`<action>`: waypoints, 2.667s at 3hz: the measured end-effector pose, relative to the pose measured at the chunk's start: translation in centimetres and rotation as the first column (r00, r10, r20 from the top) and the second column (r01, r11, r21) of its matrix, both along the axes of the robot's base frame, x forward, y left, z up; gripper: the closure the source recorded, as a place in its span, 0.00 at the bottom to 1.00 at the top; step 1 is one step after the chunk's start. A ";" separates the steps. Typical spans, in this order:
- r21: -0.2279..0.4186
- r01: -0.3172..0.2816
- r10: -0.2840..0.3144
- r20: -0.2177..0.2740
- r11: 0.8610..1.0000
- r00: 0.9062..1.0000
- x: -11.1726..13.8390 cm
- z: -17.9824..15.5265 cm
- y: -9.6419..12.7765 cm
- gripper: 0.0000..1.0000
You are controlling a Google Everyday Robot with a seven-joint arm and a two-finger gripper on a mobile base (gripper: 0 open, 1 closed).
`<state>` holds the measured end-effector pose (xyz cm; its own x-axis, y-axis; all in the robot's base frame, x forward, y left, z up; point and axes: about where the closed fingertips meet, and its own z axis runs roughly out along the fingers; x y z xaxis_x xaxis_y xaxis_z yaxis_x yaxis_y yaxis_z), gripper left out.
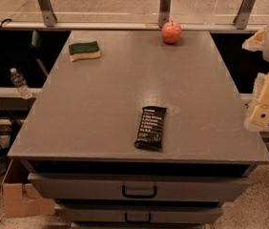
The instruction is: Pick rxbar chocolate
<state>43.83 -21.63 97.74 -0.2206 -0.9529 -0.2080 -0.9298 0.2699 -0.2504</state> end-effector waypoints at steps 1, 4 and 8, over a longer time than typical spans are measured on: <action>0.000 0.000 0.000 0.000 1.000 1.000 0.0 0.0 0.0 0.00; 0.183 -0.234 0.242 -0.025 0.955 0.970 4.1 -6.4 7.9 0.00; 0.353 -0.336 0.392 -0.101 0.873 0.914 2.4 -14.6 17.3 0.17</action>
Offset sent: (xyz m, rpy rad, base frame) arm 0.0403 0.0048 -0.0171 0.1079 0.0101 0.0593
